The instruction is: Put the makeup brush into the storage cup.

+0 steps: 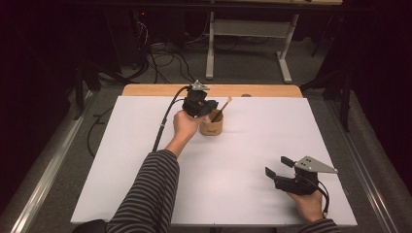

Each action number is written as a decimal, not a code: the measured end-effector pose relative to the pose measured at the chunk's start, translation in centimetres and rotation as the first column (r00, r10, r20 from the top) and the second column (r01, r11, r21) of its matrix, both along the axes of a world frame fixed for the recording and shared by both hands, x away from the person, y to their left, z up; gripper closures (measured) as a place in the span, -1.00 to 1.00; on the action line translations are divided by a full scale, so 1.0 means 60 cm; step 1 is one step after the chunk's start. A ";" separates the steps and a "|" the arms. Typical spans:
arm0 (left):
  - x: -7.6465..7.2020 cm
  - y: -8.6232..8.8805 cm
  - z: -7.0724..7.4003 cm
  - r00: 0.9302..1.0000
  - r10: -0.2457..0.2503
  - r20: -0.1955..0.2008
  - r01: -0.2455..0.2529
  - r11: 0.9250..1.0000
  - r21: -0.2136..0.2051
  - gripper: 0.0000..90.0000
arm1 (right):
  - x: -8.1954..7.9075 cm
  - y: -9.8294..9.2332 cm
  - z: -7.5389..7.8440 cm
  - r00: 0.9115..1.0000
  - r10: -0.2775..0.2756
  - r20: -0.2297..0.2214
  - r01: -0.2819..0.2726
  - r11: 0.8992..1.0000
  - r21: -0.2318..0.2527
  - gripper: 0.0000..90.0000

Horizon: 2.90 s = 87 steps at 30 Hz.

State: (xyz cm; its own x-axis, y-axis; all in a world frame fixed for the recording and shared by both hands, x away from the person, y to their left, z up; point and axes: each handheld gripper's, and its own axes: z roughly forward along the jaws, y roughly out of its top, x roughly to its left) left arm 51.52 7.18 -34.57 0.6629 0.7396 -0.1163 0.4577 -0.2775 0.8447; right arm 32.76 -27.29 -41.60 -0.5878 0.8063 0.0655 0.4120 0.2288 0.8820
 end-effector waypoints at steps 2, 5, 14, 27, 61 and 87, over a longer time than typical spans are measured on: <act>-0.002 0.001 0.000 1.000 -0.007 -0.001 0.007 1.000 0.002 0.73 | 0.000 0.000 0.000 1.000 -0.001 -0.001 0.001 1.000 0.000 -0.44; -0.006 0.003 0.003 1.000 -0.018 0.000 0.018 1.000 0.004 0.62 | 0.000 0.001 0.000 1.000 0.000 -0.001 0.000 1.000 -0.001 -0.44; -0.014 0.013 0.017 1.000 -0.023 -0.019 0.023 1.000 0.000 0.11 | 0.000 0.001 0.000 1.000 -0.002 -0.001 0.002 1.000 -0.002 -0.44; -0.030 0.048 0.026 1.000 -0.007 -0.010 0.007 0.999 -0.050 -0.11 | 0.000 0.004 0.000 1.000 0.003 -0.005 -0.003 1.000 -0.005 -0.44; -0.074 0.101 0.047 1.000 -0.007 0.004 0.007 0.998 -0.059 -0.28 | -0.001 0.005 0.000 1.000 -0.001 -0.007 0.001 1.000 -0.010 -0.44; -0.112 0.137 0.061 0.999 -0.013 0.041 0.015 0.999 -0.047 -0.27 | -0.001 0.003 0.001 1.000 -0.006 -0.007 0.006 1.000 0.015 -0.45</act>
State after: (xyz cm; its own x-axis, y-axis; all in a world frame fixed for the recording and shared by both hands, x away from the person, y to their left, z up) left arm 44.78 15.41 -30.89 0.6778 0.7247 -0.1237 0.4193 -0.2428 0.8748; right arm 32.70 -27.14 -41.53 -0.5825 0.8088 0.0814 0.4192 0.2130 0.8826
